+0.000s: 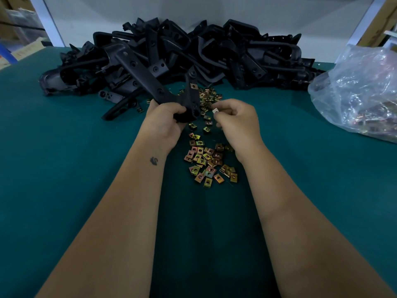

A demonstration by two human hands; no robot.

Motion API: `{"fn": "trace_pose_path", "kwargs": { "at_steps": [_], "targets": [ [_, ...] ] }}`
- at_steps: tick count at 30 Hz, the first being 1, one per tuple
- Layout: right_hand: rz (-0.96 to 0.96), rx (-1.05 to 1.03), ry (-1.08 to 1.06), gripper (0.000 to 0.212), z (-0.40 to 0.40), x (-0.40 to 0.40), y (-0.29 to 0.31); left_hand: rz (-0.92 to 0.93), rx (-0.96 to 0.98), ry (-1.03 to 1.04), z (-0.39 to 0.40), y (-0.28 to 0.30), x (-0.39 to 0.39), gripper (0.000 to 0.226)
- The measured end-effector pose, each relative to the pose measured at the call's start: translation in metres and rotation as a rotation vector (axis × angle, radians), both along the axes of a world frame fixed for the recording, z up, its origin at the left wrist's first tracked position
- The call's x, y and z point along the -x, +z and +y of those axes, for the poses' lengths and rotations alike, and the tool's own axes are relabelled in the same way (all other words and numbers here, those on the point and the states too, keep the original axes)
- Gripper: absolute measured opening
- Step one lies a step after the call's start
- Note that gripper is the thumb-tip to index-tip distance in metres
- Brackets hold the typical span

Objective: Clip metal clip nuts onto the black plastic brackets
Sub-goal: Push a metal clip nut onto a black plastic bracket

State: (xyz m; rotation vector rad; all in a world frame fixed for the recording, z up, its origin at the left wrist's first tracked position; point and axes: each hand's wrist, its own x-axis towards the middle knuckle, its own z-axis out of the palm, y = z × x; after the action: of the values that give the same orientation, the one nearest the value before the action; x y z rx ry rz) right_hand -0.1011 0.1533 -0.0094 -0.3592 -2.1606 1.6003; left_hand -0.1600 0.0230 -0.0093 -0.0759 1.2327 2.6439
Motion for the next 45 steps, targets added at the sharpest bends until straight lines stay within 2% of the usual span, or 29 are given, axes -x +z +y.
{"fn": "trace_pose_path", "kwargs": {
  "at_steps": [5, 8, 14, 19, 28, 40, 45],
  "targets": [
    [0.058, 0.354, 0.026, 0.013, 0.001, -0.001, 0.005, 0.016, -0.054, -0.022, -0.002, -0.001, 0.0, 0.029],
    [0.079, 0.452, 0.079, 0.012, 0.0, -0.001, 0.006, 0.035, 0.009, -0.072, -0.001, -0.001, -0.002, 0.03],
    [0.073, 0.5, 0.134, 0.014, 0.001, -0.001, 0.006, 0.013, -0.011, -0.126, 0.002, 0.002, -0.005, 0.03],
    [0.063, 0.525, 0.19, 0.016, 0.002, -0.001, 0.005, 0.078, 0.059, -0.181, 0.004, 0.001, -0.008, 0.036],
    [0.055, 0.535, 0.192, 0.013, 0.003, 0.0, 0.004, 0.065, -0.051, -0.205, 0.005, 0.001, -0.014, 0.029],
    [0.058, 0.537, 0.213, 0.011, 0.003, 0.0, 0.004, 0.077, 0.019, -0.21, 0.005, 0.001, -0.012, 0.033],
    [0.052, 0.528, 0.233, 0.013, 0.003, -0.001, 0.006, 0.148, 0.067, -0.215, 0.005, 0.004, -0.015, 0.038]
  ]
}}
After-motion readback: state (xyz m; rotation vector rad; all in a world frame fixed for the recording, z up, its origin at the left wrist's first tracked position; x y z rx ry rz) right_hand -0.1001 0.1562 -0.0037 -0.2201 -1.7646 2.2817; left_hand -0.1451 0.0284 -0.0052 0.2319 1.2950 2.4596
